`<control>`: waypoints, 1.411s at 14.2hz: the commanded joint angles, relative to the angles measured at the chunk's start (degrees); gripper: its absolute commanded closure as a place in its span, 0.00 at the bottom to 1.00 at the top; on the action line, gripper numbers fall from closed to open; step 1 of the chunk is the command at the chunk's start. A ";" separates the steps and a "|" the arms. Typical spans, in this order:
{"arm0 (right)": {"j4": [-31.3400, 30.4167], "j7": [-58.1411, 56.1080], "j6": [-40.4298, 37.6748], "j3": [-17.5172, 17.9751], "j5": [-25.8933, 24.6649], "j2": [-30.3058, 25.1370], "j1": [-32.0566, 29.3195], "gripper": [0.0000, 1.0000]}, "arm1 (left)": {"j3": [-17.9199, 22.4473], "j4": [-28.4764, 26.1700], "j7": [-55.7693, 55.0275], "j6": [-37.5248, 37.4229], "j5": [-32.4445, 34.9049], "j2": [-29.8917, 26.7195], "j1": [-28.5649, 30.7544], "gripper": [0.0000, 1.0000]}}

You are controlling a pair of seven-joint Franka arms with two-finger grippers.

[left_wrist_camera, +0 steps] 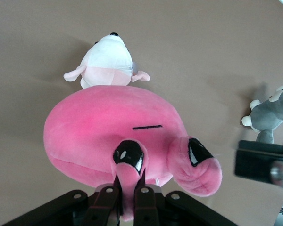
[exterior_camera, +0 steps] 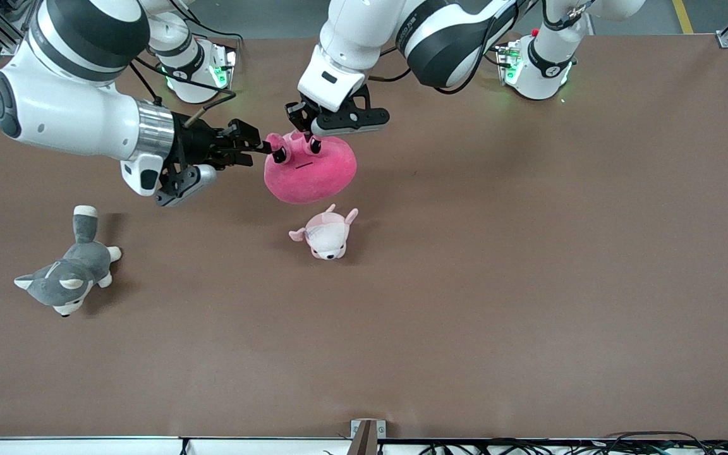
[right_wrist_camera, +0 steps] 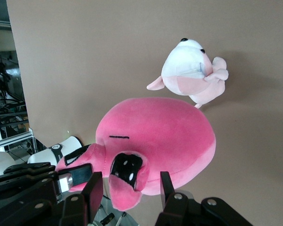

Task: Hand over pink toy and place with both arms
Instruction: 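Grasp the pink toy with the right gripper beside the left gripper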

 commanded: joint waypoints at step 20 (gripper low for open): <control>-1.34 4.78 -0.01 -0.47 -4.20 0.25 4.98 0.94 | 0.30 0.85 -0.62 -0.74 1.38 -0.20 -0.54 1.00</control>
